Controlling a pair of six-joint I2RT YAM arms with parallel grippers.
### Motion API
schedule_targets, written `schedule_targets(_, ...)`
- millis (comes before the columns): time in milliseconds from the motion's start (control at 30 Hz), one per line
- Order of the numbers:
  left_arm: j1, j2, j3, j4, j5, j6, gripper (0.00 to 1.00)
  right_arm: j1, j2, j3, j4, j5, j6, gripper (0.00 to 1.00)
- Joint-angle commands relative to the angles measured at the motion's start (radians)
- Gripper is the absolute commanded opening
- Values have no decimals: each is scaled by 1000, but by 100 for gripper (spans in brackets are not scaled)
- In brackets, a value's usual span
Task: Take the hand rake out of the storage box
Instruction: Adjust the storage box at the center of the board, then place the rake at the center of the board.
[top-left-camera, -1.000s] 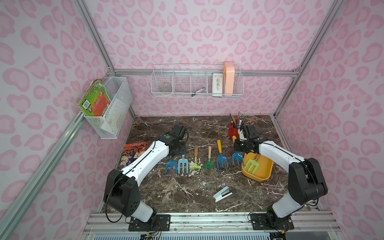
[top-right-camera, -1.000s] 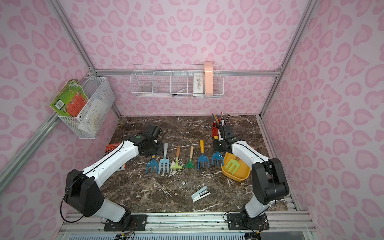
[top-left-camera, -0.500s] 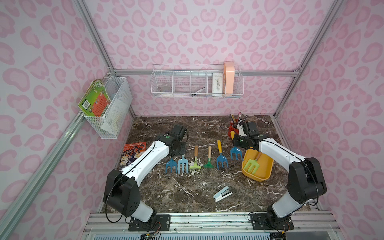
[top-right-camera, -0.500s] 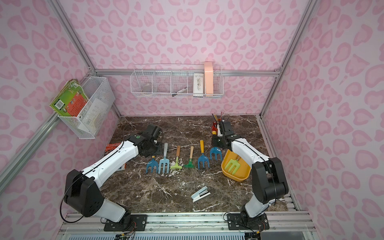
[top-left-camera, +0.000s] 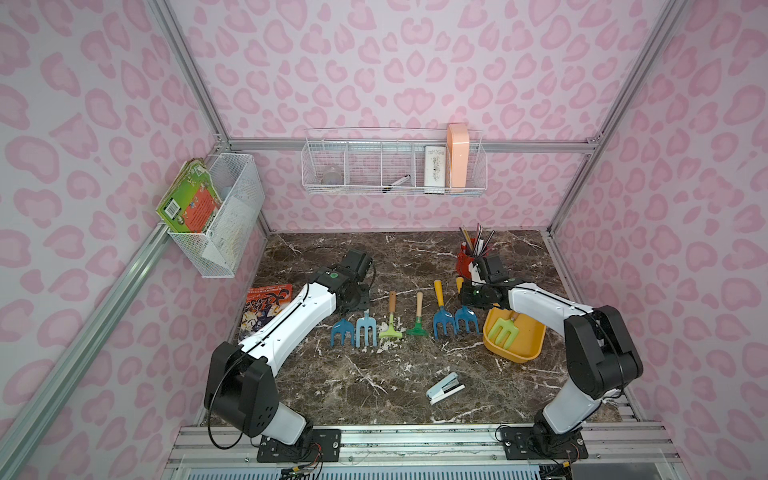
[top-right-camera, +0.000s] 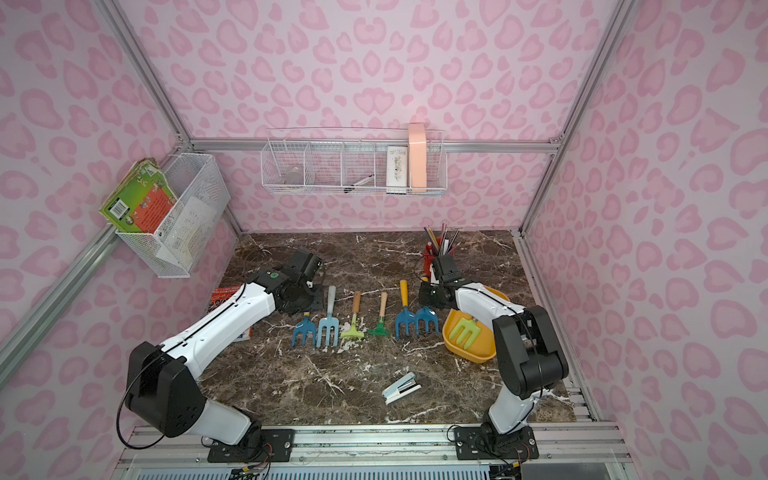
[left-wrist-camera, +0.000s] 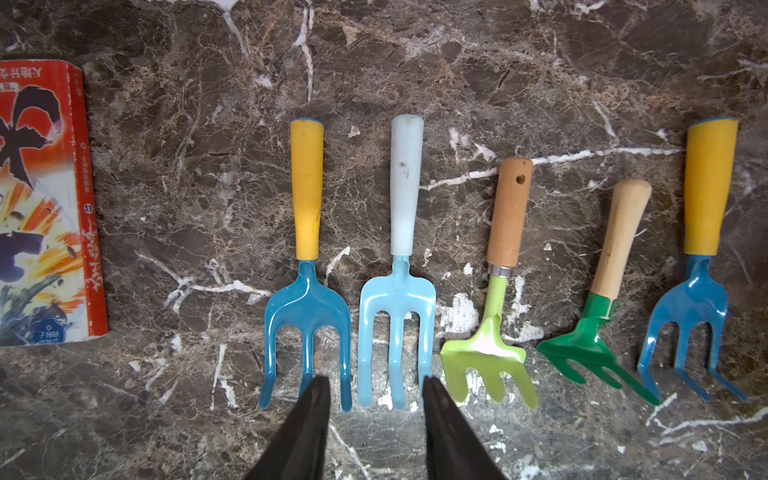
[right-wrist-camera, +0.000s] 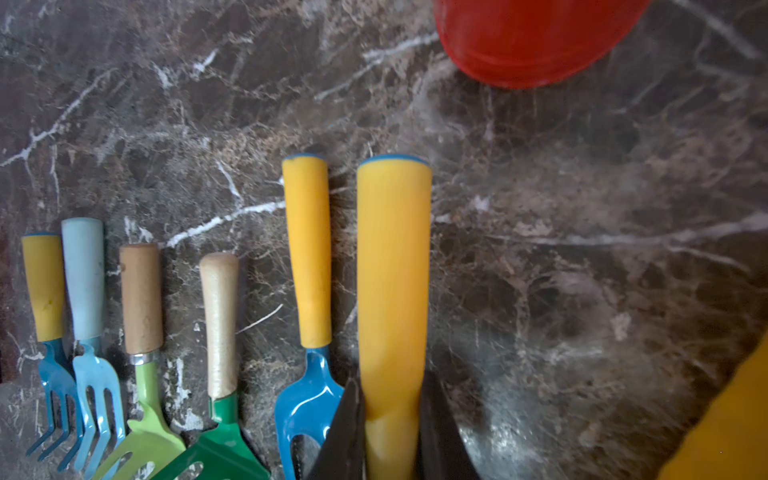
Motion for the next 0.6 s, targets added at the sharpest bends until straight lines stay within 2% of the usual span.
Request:
schedule_targets(0, 1, -2, 5, -7, -7, 5, 42, -23, -10, -27, 39, 3, 3, 0)
schedule_targets(333, 1, -4, 2, -7, -10, -2, 42, -75, -42, -52, -6, 39, -86, 0)
schedule_targets(567, 0, -2, 5, -10, -9, -2, 42, 4, 0, -37, 6, 118, -82, 0)
